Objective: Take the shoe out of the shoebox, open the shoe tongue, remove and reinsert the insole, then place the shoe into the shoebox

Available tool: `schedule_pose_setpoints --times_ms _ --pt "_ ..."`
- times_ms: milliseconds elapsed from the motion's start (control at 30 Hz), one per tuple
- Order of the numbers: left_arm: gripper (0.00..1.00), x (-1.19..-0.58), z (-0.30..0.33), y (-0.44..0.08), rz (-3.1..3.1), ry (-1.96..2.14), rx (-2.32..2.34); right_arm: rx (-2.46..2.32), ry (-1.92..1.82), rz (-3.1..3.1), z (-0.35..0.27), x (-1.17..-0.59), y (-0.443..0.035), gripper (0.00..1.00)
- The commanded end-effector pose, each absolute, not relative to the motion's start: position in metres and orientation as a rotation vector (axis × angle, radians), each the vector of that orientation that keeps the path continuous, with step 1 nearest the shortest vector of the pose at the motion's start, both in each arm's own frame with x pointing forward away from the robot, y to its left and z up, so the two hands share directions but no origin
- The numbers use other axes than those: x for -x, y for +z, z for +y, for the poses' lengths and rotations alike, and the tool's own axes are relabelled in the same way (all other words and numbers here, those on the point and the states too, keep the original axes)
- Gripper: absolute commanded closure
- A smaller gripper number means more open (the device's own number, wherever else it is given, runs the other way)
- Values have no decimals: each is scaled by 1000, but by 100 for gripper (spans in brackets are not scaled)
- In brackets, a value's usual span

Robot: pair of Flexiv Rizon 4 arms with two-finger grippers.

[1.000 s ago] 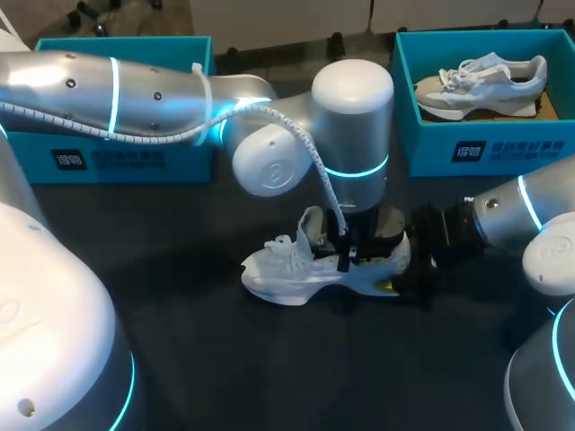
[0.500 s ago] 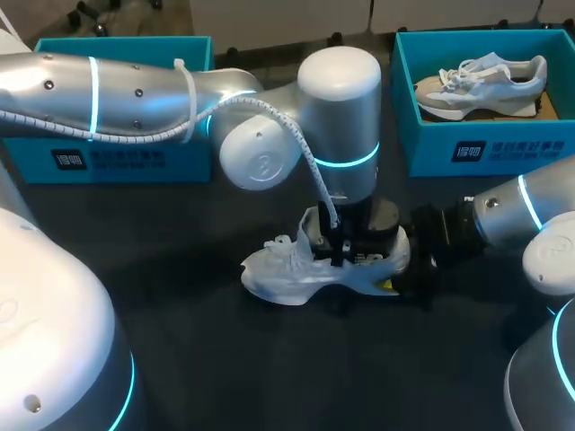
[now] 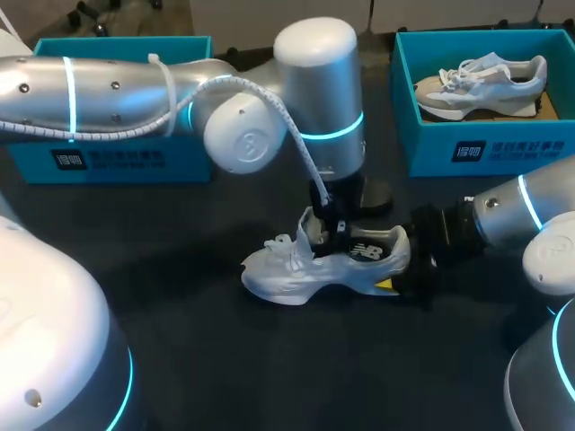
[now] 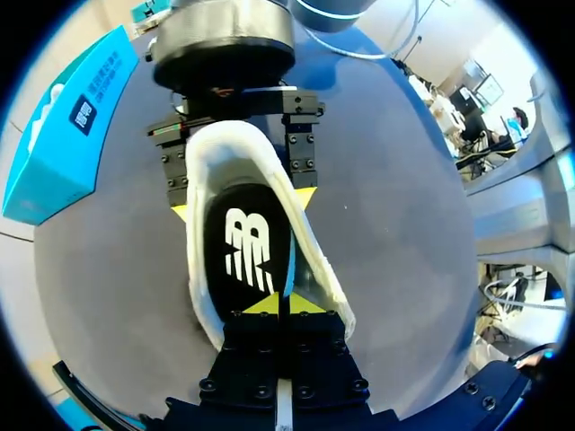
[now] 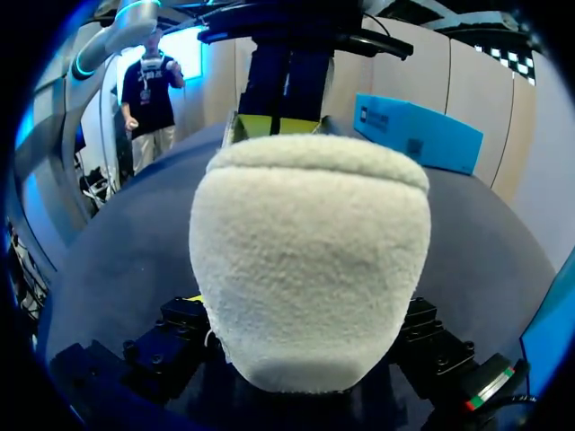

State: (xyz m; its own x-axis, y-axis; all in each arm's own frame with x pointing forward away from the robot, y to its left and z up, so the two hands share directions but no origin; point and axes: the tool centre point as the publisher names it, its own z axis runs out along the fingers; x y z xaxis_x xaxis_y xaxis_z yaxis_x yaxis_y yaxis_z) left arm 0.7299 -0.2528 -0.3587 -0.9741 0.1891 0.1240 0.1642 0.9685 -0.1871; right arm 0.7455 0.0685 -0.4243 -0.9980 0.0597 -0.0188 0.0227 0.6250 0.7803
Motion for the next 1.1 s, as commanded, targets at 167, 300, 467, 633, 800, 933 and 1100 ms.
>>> schedule_pose_setpoints --times_ms 167,300,467,633,800,933,1100 --pt "100 -736 -243 -350 -2963 332 233 -71 1339 2793 68 -746 -424 100" --pt "100 -738 -242 -347 -2964 346 225 -71 1339 2793 68 -746 -424 100" --pt "100 -741 -239 -341 -2949 383 206 -71 1339 2793 68 -746 -424 100" --pt "100 -743 -234 -334 -2943 438 164 -71 1339 2793 68 -746 -424 100" --pt "100 -744 -234 -327 -2923 477 152 -71 1339 2793 68 -746 -424 100" --pt "100 -741 -237 -323 -2920 491 174 -71 1339 2793 68 -746 -424 100" --pt "100 -742 -246 -320 -2914 506 196 -71 1339 2793 68 -746 -424 100"
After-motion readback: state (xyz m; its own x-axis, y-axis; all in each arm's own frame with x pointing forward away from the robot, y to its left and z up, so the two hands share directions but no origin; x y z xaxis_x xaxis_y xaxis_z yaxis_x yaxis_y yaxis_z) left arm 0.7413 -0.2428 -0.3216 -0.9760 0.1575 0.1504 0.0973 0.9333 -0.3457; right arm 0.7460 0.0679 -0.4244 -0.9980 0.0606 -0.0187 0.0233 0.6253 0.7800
